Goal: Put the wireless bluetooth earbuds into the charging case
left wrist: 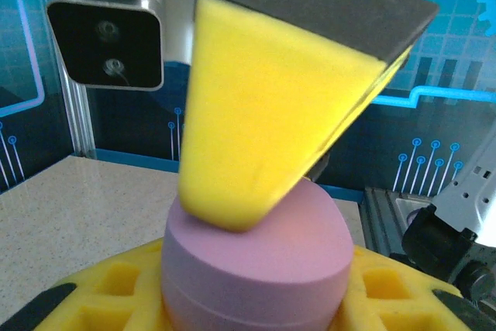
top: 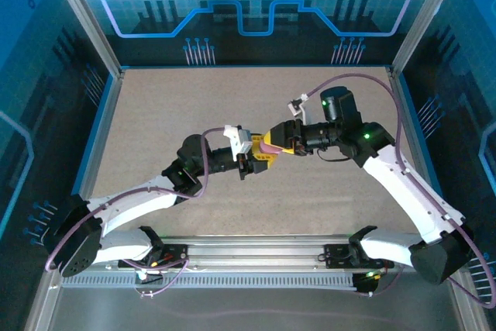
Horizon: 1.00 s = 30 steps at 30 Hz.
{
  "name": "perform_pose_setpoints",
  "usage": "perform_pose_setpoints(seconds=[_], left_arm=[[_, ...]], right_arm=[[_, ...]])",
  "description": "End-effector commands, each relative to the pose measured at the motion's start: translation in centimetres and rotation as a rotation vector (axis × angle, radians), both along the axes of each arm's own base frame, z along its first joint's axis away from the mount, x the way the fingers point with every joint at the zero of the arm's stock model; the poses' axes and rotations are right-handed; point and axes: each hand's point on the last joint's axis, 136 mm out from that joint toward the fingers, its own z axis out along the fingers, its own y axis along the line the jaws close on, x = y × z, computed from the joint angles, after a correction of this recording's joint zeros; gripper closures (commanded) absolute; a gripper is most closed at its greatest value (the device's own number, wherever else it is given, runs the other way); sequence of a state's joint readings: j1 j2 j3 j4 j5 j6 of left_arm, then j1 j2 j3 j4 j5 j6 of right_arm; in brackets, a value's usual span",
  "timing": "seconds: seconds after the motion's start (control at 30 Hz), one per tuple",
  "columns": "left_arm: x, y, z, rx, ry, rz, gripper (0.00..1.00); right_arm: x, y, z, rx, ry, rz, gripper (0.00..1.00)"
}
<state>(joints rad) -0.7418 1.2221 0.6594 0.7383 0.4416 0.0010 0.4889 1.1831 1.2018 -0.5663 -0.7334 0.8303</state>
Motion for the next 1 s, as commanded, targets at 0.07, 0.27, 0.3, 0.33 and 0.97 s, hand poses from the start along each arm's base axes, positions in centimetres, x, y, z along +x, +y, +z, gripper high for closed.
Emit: perform_pose_setpoints(seconds=[0.07,0.27,0.3,0.33,0.97], left_arm=[[0.3,1.1,3.6,-0.093,-0.093,0.061,0.69],[0.1,0.7,3.4,-0.080,-0.086,0.029,0.69],[-0.1,0.6,3.4,-0.079,-0.087,0.018,0.69],[-0.3,0.5,3.3,-0.076,-0.085,0.005,0.69],[-1.1,0.1,3.5,-0.078,-0.086,-0.053,0.68]], right_arm=[[-1.8,-0.5,1.0,0.113,0.034,0.060,0.42],[-1.8,-0.7,1.7,0.163,0.011,0.067,0.62],[-1.6,-0.8,1.6,0.158,0.013,0.056,0.63],[-1.3,-0.9,1.3,0.152,0.019,0.042,0.62],[0.8,-0.7,0.1,0.196,0.050,-0.031,0.53]])
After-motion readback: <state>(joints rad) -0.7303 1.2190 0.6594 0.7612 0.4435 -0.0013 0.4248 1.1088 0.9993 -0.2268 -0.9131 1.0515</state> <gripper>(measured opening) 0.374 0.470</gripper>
